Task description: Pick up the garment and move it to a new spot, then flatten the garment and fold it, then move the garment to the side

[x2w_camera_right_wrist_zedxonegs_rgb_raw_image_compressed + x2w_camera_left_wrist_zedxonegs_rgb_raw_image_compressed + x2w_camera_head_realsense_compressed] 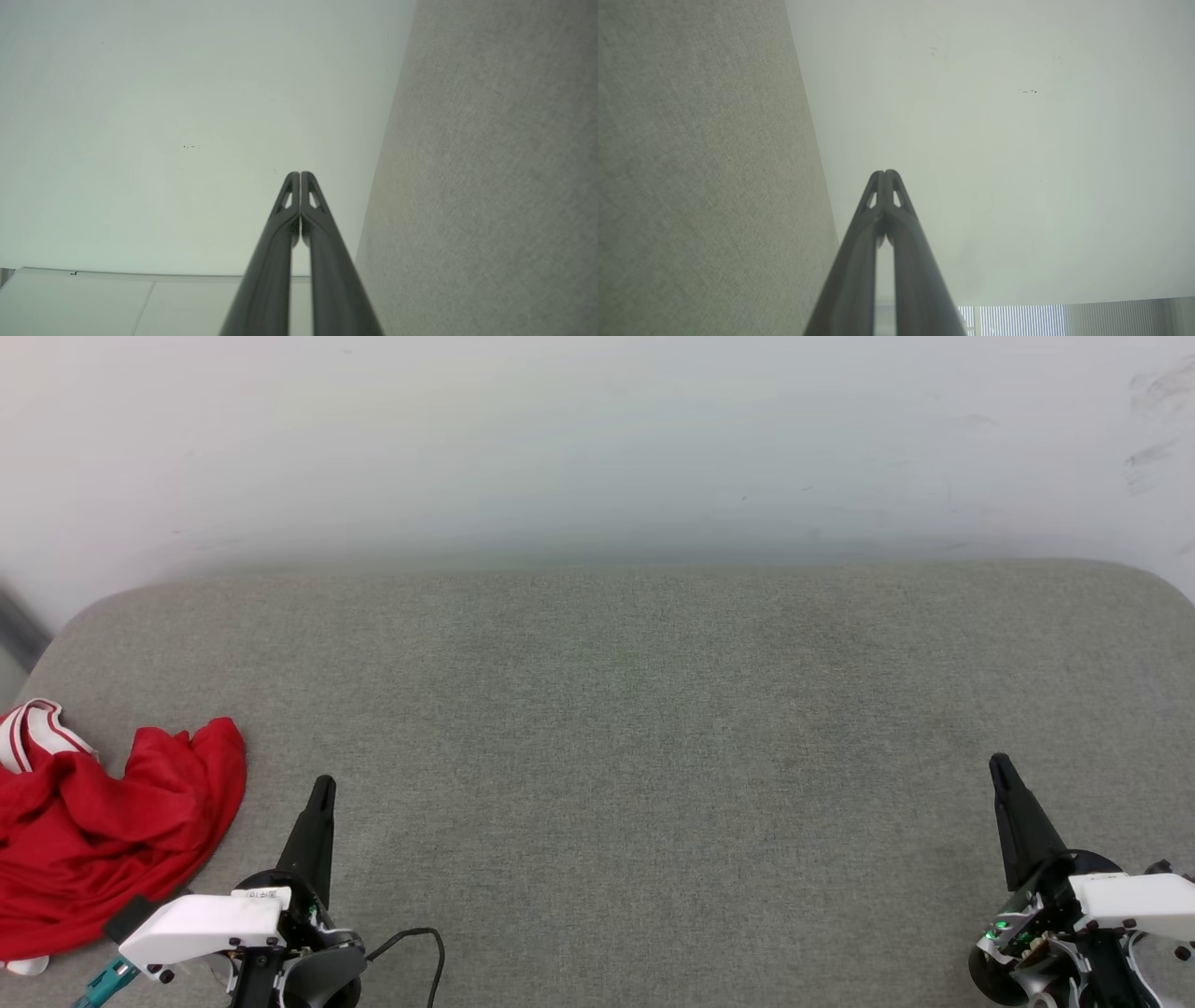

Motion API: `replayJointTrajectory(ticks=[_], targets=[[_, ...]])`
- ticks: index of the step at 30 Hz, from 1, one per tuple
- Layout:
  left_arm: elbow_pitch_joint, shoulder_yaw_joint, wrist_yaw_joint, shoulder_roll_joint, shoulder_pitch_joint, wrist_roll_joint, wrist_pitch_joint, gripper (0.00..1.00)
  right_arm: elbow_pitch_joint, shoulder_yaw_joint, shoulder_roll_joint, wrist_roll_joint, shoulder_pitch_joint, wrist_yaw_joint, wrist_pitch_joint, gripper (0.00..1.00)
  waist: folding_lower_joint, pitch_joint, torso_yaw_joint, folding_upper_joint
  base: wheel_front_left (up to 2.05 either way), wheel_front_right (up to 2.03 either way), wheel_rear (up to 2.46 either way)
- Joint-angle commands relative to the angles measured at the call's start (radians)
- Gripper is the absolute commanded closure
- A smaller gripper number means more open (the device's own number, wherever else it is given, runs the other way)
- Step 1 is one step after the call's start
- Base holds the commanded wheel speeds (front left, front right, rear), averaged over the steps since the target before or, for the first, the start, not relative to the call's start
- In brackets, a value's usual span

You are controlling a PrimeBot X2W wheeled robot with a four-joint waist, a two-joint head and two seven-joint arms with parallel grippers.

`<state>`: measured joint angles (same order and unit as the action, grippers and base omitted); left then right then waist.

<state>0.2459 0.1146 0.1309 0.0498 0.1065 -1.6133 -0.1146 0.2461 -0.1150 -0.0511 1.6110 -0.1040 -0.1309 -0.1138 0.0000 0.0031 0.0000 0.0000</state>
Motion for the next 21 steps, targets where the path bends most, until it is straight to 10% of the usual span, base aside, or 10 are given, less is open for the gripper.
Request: replayJointTrajectory(ticks=[1,21], targets=[[-0.001,0.002,0.003,-0.002,0.006,0.001,-0.002,1.0,0.001,0.001,0.003,0.004,-0.01,0.0,0.0,1.0,0.0,0.0,0.0,0.0,0.0,0.0,0.0],[-0.001,0.002,0.003,-0.002,0.006,0.001,-0.002,1.0,0.001,0.001,0.003,0.004,-0.01,0.0,0.0,1.0,0.0,0.0,0.0,0.0,0.0,0.0,0.0]])
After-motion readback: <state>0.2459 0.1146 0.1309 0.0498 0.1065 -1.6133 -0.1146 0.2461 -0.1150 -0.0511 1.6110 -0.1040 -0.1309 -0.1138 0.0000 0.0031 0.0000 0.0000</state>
